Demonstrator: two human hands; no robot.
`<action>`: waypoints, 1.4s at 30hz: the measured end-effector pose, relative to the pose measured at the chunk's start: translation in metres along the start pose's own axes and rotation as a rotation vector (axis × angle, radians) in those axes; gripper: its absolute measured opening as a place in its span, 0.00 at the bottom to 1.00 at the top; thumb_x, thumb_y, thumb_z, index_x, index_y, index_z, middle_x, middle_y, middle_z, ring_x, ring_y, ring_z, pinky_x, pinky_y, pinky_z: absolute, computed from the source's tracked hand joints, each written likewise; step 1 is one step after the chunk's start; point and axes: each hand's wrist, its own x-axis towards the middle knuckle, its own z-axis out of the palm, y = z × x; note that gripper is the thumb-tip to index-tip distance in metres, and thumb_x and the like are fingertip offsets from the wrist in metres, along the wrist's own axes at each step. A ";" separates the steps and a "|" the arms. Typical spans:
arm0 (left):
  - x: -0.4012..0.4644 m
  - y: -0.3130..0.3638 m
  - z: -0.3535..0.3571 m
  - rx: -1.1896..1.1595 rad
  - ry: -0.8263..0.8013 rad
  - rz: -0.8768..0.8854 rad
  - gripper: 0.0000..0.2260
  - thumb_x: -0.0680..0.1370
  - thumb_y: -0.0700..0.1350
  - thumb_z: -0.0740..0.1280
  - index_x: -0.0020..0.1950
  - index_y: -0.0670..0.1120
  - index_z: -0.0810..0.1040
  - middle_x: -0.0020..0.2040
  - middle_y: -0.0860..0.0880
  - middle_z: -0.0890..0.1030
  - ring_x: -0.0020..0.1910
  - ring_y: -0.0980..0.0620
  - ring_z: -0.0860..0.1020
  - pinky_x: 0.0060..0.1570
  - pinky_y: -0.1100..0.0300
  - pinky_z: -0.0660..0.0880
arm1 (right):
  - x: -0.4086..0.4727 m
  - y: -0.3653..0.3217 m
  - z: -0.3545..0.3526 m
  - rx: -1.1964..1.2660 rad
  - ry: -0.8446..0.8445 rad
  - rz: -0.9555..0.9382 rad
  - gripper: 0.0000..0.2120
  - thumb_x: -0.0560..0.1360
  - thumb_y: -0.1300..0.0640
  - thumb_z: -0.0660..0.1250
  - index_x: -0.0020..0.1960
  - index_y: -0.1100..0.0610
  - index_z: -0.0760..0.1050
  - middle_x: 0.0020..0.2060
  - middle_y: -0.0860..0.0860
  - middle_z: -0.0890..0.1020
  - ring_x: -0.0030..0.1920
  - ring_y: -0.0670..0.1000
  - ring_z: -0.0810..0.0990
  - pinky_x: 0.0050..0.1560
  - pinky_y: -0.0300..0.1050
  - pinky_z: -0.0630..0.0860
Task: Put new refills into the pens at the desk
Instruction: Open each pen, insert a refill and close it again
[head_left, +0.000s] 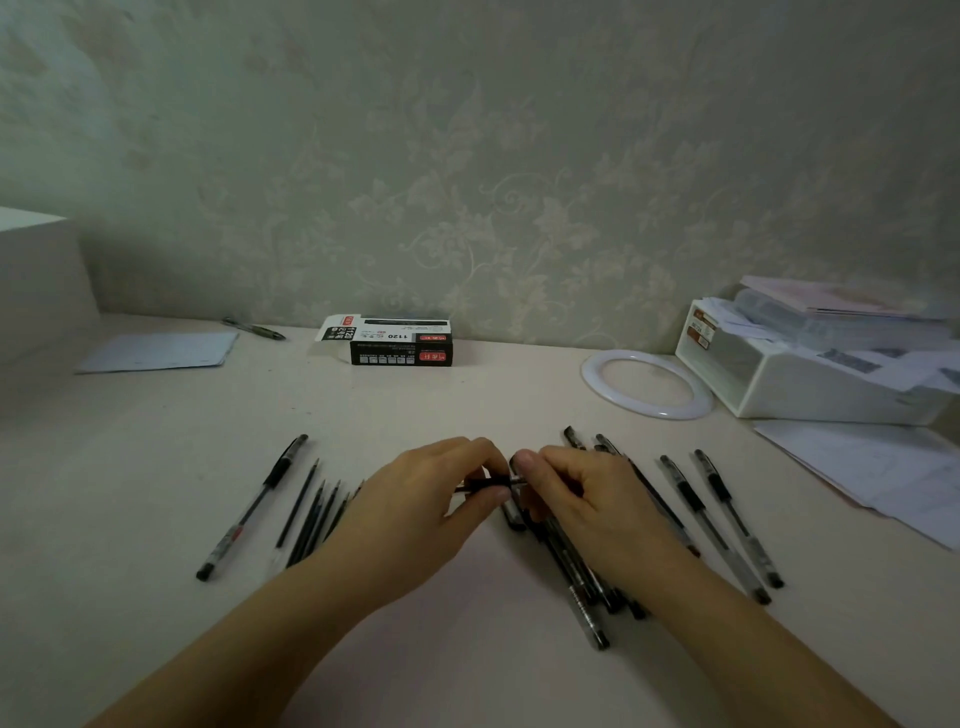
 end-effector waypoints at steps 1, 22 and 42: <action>0.000 0.000 0.000 -0.005 0.004 -0.001 0.04 0.78 0.54 0.63 0.50 0.58 0.75 0.44 0.61 0.77 0.43 0.63 0.75 0.39 0.67 0.73 | 0.000 0.001 0.000 0.002 0.000 0.005 0.16 0.78 0.42 0.62 0.38 0.51 0.77 0.30 0.43 0.78 0.30 0.41 0.73 0.32 0.33 0.70; 0.001 -0.004 0.002 -0.060 0.036 -0.011 0.02 0.78 0.53 0.64 0.50 0.58 0.75 0.42 0.64 0.77 0.43 0.66 0.75 0.38 0.73 0.68 | 0.002 0.004 -0.002 0.055 -0.035 0.017 0.16 0.79 0.43 0.62 0.37 0.49 0.76 0.29 0.43 0.77 0.29 0.39 0.72 0.33 0.30 0.69; 0.002 -0.014 0.001 -0.022 0.108 -0.193 0.01 0.79 0.51 0.63 0.49 0.57 0.74 0.43 0.59 0.76 0.41 0.61 0.74 0.42 0.61 0.74 | -0.001 0.008 0.006 -0.476 -0.002 -0.033 0.13 0.72 0.40 0.71 0.47 0.48 0.81 0.42 0.41 0.71 0.44 0.41 0.71 0.44 0.35 0.70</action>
